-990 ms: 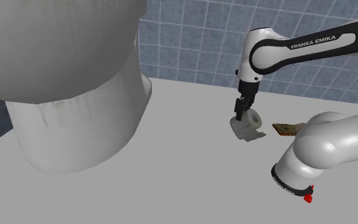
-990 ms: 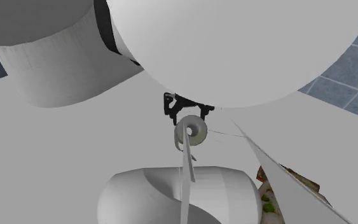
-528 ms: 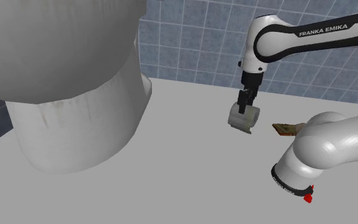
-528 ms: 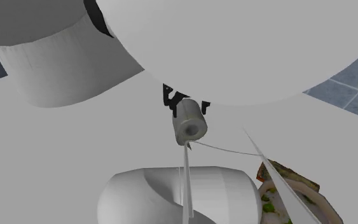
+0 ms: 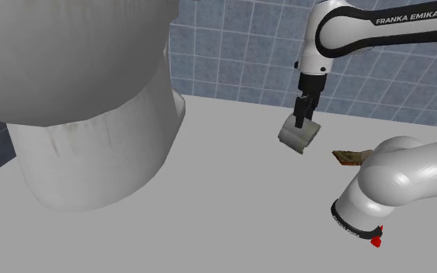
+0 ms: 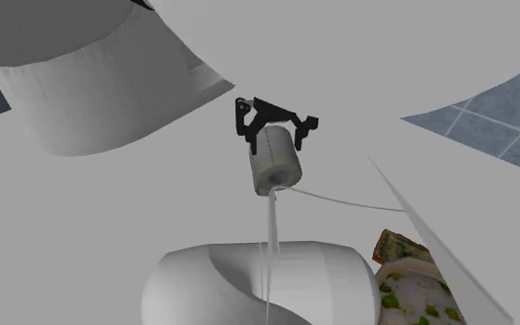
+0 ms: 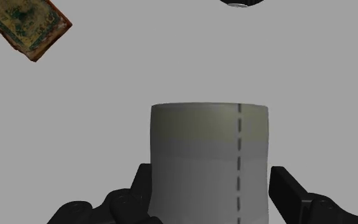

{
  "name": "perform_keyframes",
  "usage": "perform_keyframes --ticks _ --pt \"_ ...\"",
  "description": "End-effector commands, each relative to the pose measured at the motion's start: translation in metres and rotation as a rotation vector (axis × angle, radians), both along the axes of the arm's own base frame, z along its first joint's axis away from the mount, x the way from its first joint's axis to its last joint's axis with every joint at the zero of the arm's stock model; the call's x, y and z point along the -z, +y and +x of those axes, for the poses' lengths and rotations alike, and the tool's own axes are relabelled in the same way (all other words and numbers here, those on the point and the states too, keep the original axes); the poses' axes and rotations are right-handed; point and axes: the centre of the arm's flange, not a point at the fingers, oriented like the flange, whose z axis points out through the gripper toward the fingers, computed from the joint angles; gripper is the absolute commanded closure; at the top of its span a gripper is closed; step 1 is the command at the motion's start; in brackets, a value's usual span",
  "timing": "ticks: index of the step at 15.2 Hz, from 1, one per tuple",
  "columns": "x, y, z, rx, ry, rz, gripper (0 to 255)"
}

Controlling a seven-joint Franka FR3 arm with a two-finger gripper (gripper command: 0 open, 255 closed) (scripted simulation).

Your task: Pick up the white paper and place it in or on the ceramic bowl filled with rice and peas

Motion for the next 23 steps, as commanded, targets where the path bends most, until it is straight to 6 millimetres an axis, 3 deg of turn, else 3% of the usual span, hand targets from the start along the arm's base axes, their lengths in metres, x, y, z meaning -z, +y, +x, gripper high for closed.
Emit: perform_keyframes --ticks 1,7,23 --pt "-0.012 0.001 -0.001 0.0 0.0 0.0 255" --pt "-0.042 0.001 -0.001 0.0 0.0 0.0 255" --pt "-0.053 -0.147 -0.152 0.0 0.0 0.0 255"
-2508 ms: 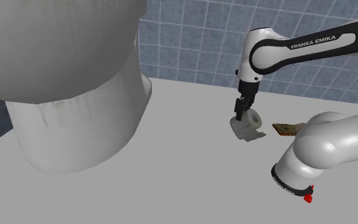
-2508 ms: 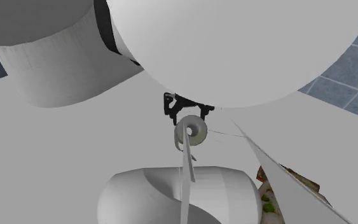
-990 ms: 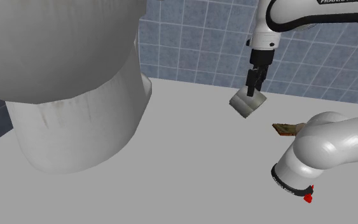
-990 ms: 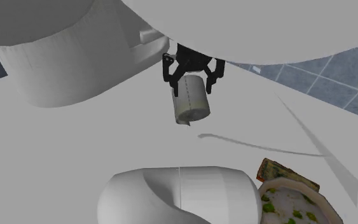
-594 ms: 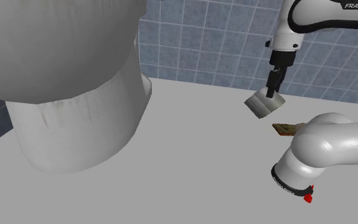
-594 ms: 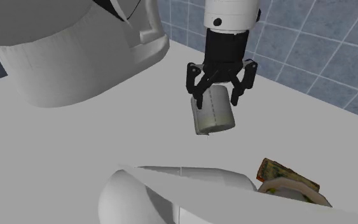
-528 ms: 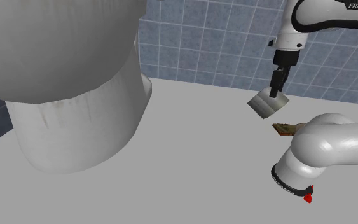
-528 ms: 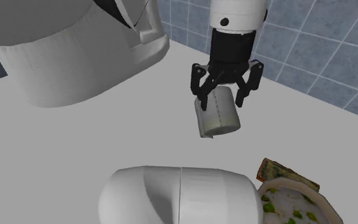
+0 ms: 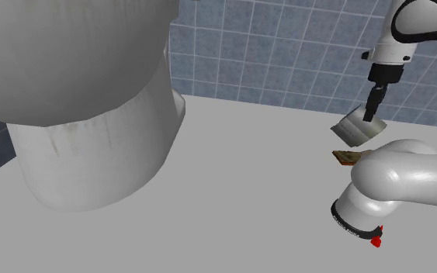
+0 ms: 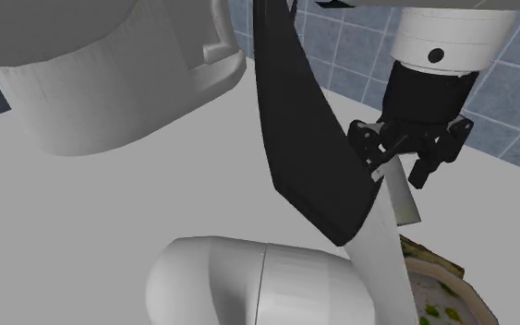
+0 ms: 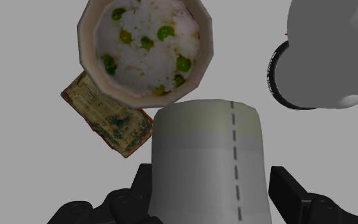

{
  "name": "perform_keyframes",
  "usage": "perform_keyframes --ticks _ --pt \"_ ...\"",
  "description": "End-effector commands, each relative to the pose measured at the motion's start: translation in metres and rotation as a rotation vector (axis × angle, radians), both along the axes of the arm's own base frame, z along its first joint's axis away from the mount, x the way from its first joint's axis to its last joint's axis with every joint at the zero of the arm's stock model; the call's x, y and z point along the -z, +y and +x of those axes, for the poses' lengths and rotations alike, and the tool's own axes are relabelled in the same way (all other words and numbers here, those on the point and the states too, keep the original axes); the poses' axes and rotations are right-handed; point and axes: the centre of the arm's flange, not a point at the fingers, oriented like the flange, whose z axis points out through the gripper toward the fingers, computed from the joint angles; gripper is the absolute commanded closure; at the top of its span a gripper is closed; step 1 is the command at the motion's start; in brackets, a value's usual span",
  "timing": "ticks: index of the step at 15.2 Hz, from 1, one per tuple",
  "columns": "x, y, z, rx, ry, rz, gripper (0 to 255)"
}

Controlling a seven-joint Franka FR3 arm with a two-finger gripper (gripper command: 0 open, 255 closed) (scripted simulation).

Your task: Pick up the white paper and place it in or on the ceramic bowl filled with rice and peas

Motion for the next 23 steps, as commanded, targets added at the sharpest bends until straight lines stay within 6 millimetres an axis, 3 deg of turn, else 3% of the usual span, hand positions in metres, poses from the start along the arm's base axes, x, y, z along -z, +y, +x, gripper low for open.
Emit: perform_keyframes --ticks 1,7,23 --pt "0.0 -0.018 -0.018 -0.001 0.001 -0.002 255" --pt "-0.005 -0.075 -0.076 -0.001 0.001 -0.002 255" --pt "0.08 -0.075 -0.076 -0.001 0.001 -0.002 255"
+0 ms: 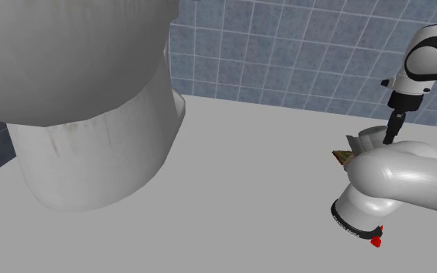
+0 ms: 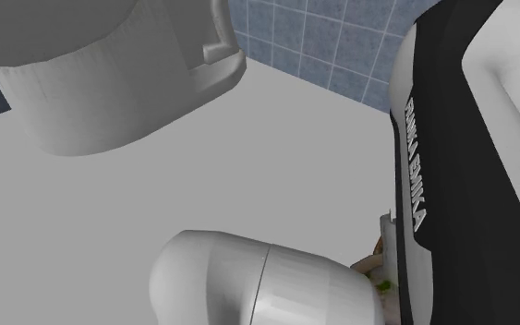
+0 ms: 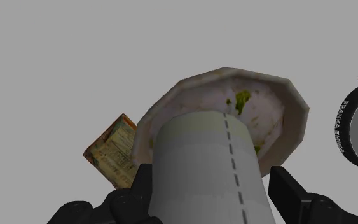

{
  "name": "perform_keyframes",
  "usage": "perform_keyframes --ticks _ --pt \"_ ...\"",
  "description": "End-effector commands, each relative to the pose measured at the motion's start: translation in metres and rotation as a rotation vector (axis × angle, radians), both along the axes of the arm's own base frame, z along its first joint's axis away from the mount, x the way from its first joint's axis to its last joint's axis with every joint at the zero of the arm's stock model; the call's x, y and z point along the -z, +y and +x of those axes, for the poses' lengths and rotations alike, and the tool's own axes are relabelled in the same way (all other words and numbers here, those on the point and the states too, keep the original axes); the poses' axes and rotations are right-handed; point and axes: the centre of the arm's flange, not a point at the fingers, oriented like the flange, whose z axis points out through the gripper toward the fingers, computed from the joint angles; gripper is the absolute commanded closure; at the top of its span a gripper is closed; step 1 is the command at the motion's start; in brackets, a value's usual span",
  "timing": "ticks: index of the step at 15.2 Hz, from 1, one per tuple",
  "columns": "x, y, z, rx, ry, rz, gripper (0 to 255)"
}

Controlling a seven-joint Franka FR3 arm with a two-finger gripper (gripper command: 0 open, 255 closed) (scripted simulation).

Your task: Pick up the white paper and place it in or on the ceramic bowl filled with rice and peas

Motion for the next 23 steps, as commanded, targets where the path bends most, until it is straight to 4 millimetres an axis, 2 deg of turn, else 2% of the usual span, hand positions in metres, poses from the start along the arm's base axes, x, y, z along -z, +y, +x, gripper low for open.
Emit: perform_keyframes --ticks 1,8,9,14,18,23 --pt "0.007 0.0 0.0 -0.001 0.002 0.003 255" --pt "0.007 0.0 0.0 -0.001 0.002 0.003 255" --pt "0.007 0.0 0.0 -0.001 0.002 0.003 0" --pt "0.007 0.0 0.0 -0.001 0.002 0.003 0" --pt "-0.042 0.0 0.009 -0.001 0.002 0.003 0" --pt "-0.042 0.0 0.009 -0.001 0.002 0.003 0"
